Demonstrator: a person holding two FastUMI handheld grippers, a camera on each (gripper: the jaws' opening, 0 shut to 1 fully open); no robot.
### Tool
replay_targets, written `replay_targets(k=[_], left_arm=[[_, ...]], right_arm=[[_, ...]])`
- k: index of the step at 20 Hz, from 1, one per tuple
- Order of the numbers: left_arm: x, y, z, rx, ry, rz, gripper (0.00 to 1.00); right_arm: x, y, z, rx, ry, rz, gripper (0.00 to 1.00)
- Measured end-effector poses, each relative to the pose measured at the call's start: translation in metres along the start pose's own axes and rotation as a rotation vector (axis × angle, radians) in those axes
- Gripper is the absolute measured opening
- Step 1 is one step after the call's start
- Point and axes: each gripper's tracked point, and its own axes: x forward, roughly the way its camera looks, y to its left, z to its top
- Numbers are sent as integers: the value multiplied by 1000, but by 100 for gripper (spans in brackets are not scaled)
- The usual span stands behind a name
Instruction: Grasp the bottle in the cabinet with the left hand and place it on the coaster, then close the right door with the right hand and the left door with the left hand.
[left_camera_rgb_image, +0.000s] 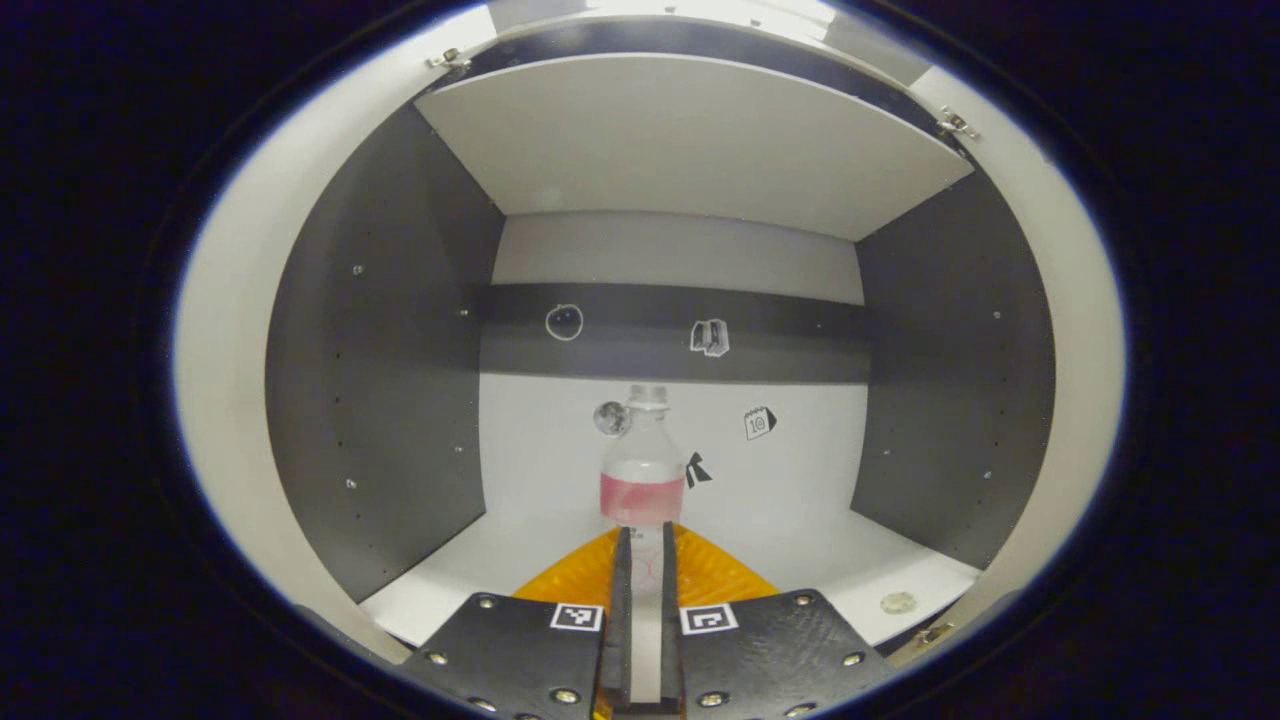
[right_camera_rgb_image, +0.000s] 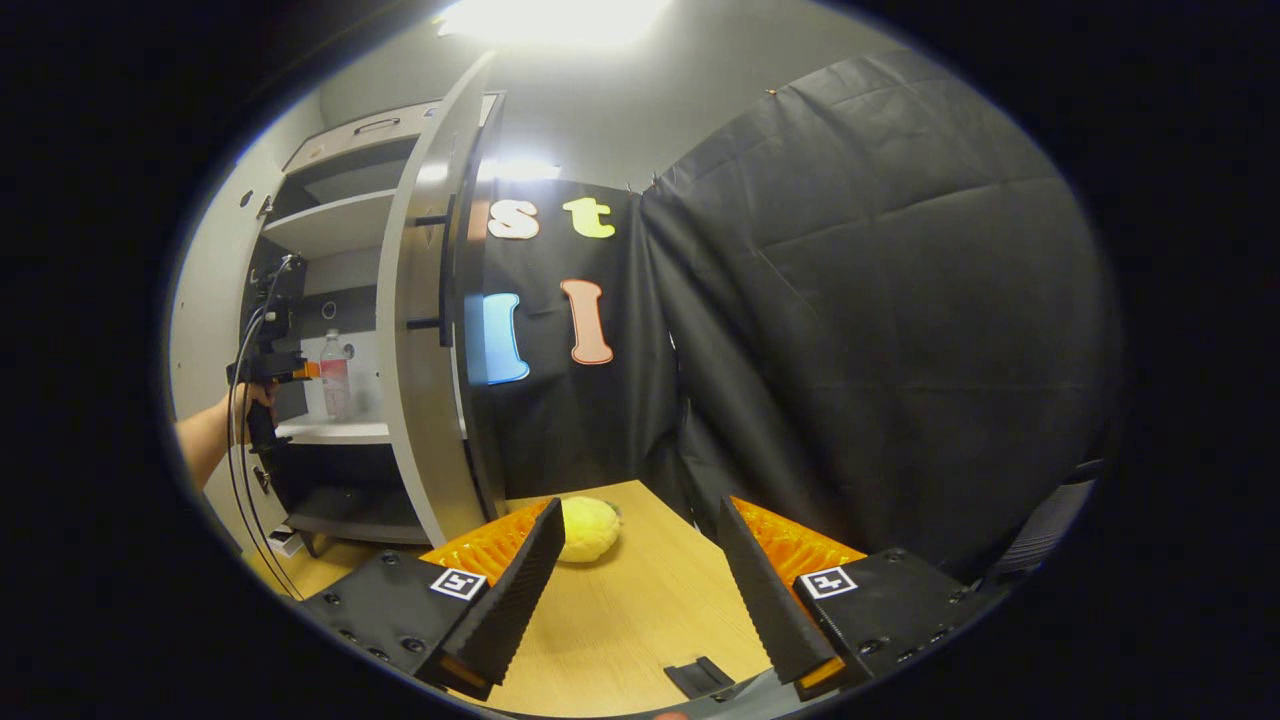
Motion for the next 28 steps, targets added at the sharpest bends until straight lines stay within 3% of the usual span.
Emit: replay_targets(k=[1, 5, 8, 11, 12, 16, 17, 19, 21, 22, 28], left_arm=[[-2, -2, -6, -6, 12, -14, 12], [11, -7, -10, 73, 31, -44, 92], [29, -12, -13, 112, 34, -56, 95], [53, -16, -22, 123, 60, -59, 92], [59, -16, -22, 127, 65, -58, 95], [80, -11, -26, 100, 113, -44, 92], [80, -10, -29, 90, 125, -46, 96], [77, -10, -30, 66, 128, -58, 67], [70, -8, -27, 46, 122, -58, 74], [63, -7, -24, 42, 113, -61, 67], [-13, 0, -6, 40, 61, -66, 67]], right_arm=[[2, -1, -1, 5, 4, -1, 96], [8, -2, -8, 10, 27, -11, 98], [12, 1, -9, 14, 31, -27, 98], [15, 3, -14, 0, 42, -41, 98], [16, 6, -14, -7, 45, -43, 98], [22, 13, -16, -26, 54, -41, 98], [23, 14, -17, -29, 55, -39, 98], [27, 17, -19, -27, 60, -24, 98], [30, 22, -20, -26, 61, -6, 98], [30, 24, -20, -24, 62, 6, 98], [21, 30, -18, -8, 55, 90, 96]])
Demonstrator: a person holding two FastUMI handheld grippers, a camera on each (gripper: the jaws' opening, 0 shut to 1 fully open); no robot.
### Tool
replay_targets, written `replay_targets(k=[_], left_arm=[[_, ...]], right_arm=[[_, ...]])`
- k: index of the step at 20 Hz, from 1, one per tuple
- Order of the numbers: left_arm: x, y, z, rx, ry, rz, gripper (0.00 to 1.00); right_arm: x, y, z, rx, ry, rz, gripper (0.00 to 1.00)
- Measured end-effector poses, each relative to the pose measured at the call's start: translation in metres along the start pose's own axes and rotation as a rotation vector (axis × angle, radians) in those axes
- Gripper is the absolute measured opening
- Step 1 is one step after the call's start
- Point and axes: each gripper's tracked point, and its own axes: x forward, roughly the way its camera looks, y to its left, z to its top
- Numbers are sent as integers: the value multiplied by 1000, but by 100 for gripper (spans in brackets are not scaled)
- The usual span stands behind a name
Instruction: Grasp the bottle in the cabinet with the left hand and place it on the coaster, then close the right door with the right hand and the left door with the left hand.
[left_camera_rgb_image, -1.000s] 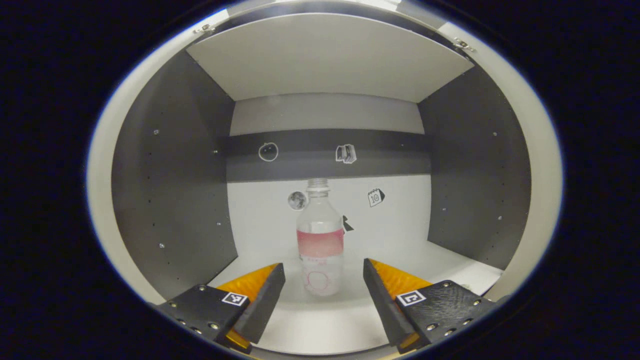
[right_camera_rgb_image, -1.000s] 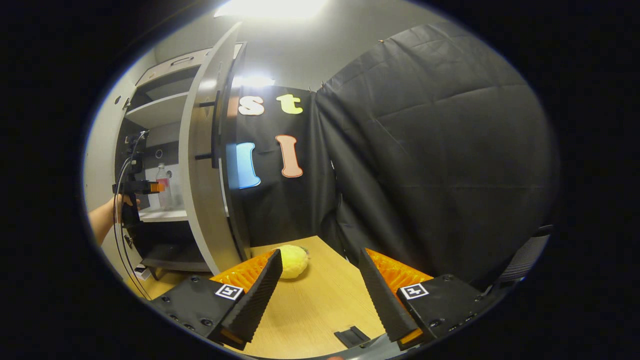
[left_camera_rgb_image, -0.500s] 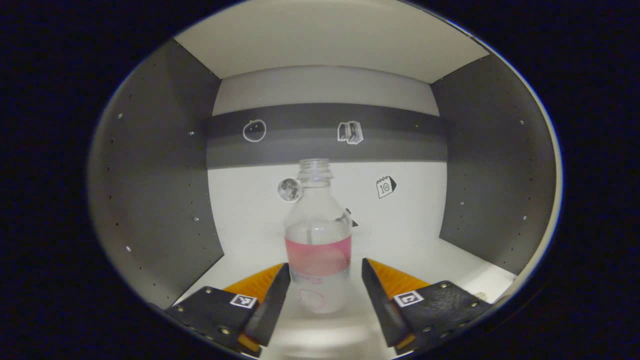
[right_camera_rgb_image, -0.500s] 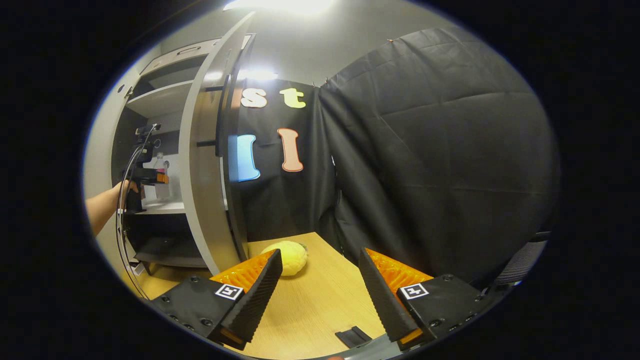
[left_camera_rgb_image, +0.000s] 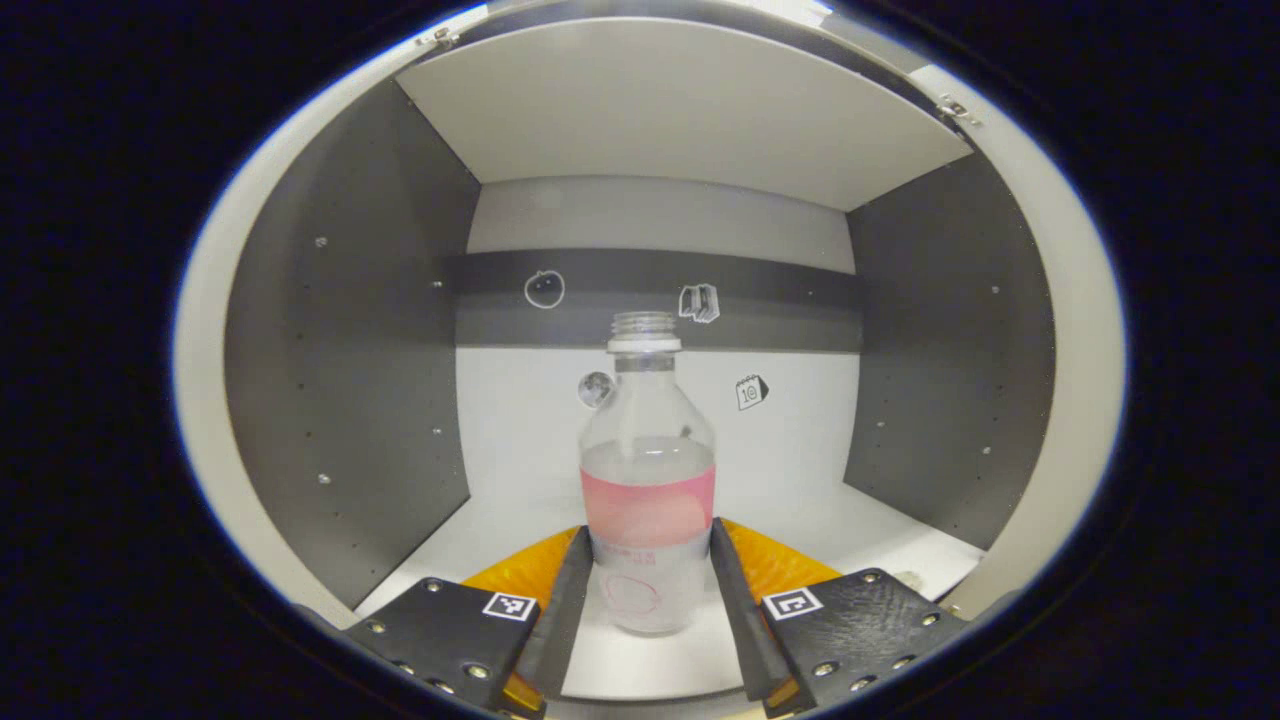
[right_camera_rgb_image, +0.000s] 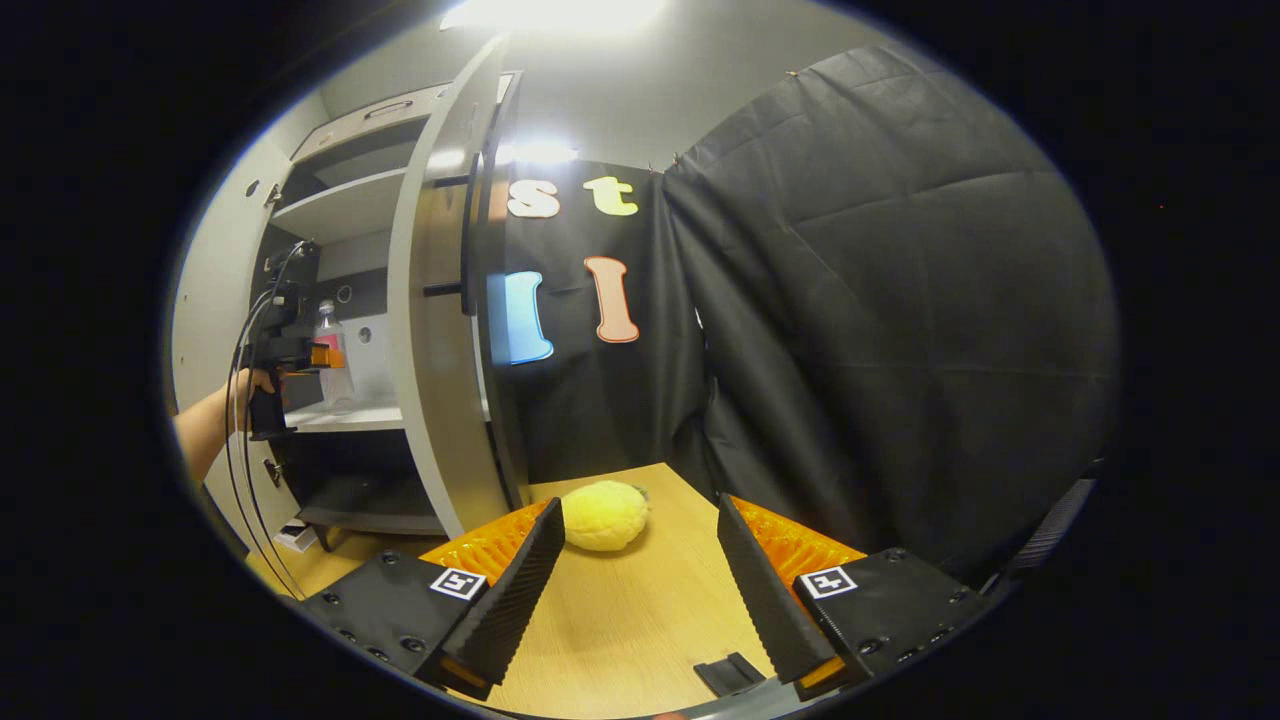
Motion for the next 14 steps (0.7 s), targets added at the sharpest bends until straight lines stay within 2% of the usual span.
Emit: replay_targets(k=[6, 11, 12, 14], left_arm=[[-92, -10, -11, 17, -37, 4, 67], [-160, -20, -53, 35, -17, 9, 67], [-174, -22, -65, 34, -2, 8, 63], [-196, -27, -92, 17, 22, 6, 67]], right_arm=[[-16, -2, 4, -18, -8, 87, 98], [-27, -2, 3, -30, -8, 152, 98], [-30, -2, 2, -34, -5, 163, 98], [-36, -3, -1, -37, -2, 177, 98]])
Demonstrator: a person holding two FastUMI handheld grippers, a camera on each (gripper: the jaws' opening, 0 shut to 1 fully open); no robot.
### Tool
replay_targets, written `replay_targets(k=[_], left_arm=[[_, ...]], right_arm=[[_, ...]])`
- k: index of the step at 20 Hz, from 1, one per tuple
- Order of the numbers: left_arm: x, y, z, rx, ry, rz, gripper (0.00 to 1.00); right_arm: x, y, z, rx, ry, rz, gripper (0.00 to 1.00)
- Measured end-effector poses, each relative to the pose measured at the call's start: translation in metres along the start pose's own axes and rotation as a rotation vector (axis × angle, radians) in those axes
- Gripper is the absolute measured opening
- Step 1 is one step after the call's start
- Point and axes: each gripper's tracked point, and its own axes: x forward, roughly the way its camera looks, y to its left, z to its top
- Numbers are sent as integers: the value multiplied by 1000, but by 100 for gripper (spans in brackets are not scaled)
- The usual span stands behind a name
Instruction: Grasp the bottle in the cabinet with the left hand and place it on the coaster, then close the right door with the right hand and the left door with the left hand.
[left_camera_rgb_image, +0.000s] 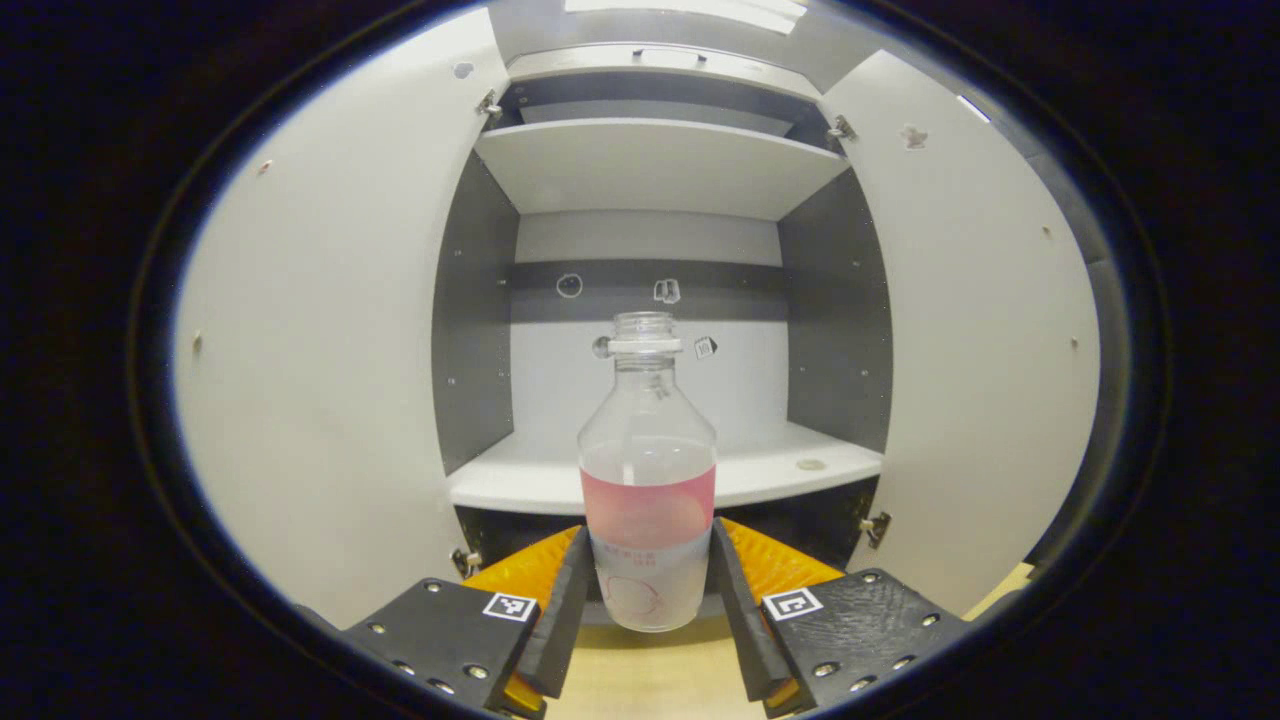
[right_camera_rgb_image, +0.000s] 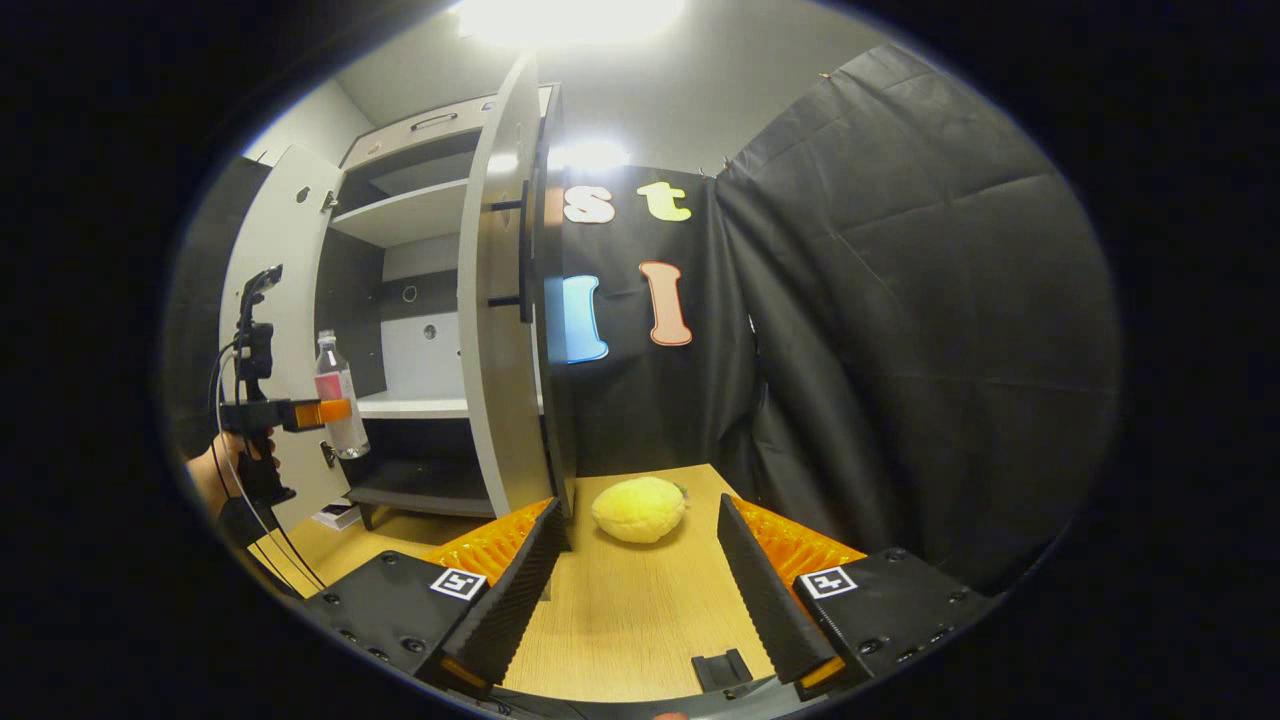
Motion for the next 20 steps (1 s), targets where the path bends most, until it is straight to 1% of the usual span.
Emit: replay_targets(k=[2, 4, 7, 10, 15, 19, 20], left_arm=[[-21, -3, -32, -21, 30, 4, 67], [-42, -8, -64, -20, 61, 4, 67], [-73, -17, -111, -36, 121, -10, 67], [-94, -19, -145, -55, 163, -3, 67], [-116, -25, -195, -56, 221, 12, 67], [-123, -30, -237, -48, 286, 23, 67], [-124, -32, -248, -46, 305, 26, 70]], right_arm=[[-6, 0, -2, 3, 1, 11, 98], [-10, 1, -6, 1, 10, 24, 98], [-19, -3, -8, -20, 10, 36, 98], [-26, -7, -15, -16, 22, 41, 98], [-33, -13, -23, -8, 45, 40, 98], [-36, -18, -23, -20, 45, 30, 98], [-35, -18, -23, -19, 48, 29, 98]])
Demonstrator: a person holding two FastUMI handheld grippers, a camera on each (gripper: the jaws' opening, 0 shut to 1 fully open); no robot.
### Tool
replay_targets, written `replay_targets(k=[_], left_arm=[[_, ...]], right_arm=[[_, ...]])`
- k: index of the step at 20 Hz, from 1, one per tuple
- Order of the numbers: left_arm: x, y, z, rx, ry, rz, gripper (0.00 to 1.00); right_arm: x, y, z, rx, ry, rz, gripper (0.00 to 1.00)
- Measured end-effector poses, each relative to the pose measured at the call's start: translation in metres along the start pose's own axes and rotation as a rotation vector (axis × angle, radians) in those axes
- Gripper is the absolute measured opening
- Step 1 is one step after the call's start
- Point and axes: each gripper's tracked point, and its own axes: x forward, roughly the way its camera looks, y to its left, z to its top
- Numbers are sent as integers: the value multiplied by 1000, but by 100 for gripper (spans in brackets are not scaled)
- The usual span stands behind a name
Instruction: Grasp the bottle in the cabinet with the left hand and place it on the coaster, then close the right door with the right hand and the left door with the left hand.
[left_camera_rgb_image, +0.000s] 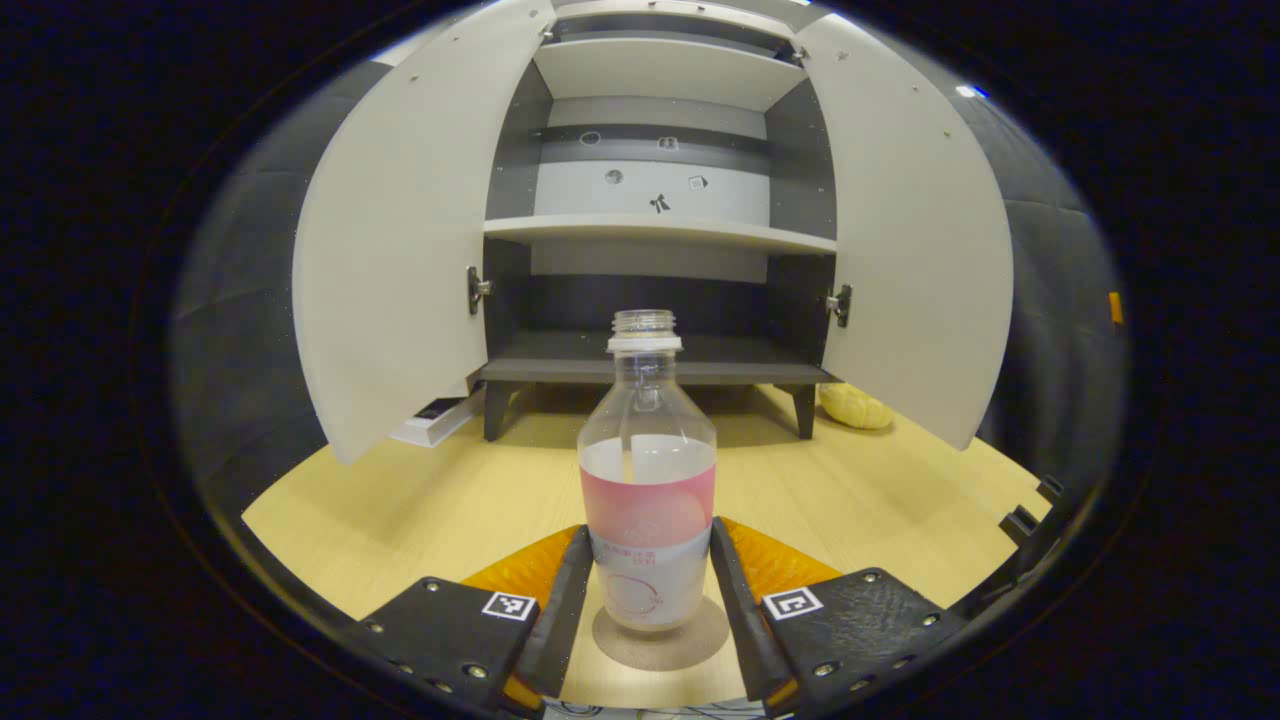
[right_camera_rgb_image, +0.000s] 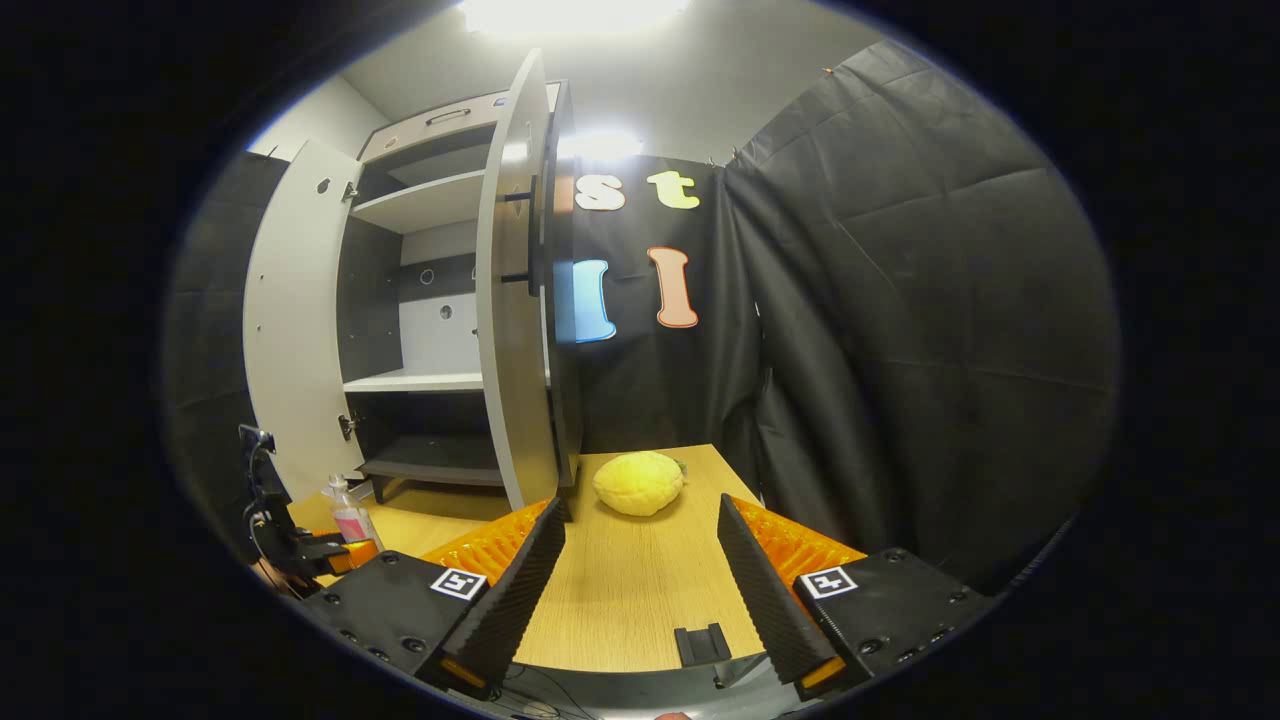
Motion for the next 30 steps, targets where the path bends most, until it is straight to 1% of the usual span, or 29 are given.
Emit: replay_targets(k=[1, 2, 5, 9, 10, 11, 12, 13, 14, 15, 16, 18, 19, 20, 21, 22, 24, 25, 26, 27, 28, 30], left_arm=[[4, 1, -10, 0, 22, 0, 72], [5, 2, -13, 3, 25, 3, 68], [5, -1, -14, 18, 6, 2, 69], [-5, 1, -19, -11, 6, 12, 69], [-9, 1, -20, -14, 4, 15, 69], [-10, 0, -20, -16, 3, 17, 69], [-14, -2, -23, -20, 12, 19, 72], [-12, -2, -23, -20, 17, 25, 75], [-14, -5, -22, -19, 15, 29, 80], [-18, -8, -20, -19, 8, 30, 94], [-22, -9, -16, -15, -1, 33, 98], [-32, -6, -9, -8, -14, 44, 97], [-36, -6, -4, -11, -24, 49, 97], [-43, -7, 3, -12, -33, 55, 97], [-57, -7, 9, -11, -45, 63, 97], [-70, -6, 19, -8, -62, 70, 97], [-94, 2, 45, 3, -108, 87, 97], [-105, 8, 60, 4, -133, 98, 92], [-118, 18, 75, 1, -156, 117, 92], [-130, 30, 91, -4, -178, 141, 94], [-141, 41, 108, -12, -202, 163, 92], [-156, 66, 141, -44, -234, 197, 92]], right_arm=[[0, 0, -3, 1, 6, 0, 96], [0, 0, -3, -2, 12, 0, 98], [-1, 3, -2, -9, 15, -3, 98], [-2, 8, -4, -26, 21, 11, 98], [-2, 11, -5, -28, 21, 17, 96], [-1, 13, -4, -29, 20, 23, 98], [0, 14, -3, -29, 19, 30, 96], [1, 16, -3, -30, 17, 38, 98], [2, 19, -2, -30, 16, 51, 96], [4, 22, -3, -29, 15, 64, 96], [6, 25, -2, -28, 14, 76, 98], [11, 32, -4, -30, 21, 105, 98], [15, 35, -3, -34, 22, 118, 98], [18, 38, 0, -34, 20, 129, 96], [21, 43, 4, -32, 11, 142, 96], [24, 48, 11, -32, -5, 152, 98], [34, 53, 28, -36, -42, 158, 98], [39, 53, 37, -41, -66, 157, 98], [44, 53, 48, -47, -90, 153, 98], [50, 50, 58, -53, -109, 143, 98], [56, 46, 70, -55, -128, 127, 98], [68, 41, 93, -39, -159, 92, 98]])
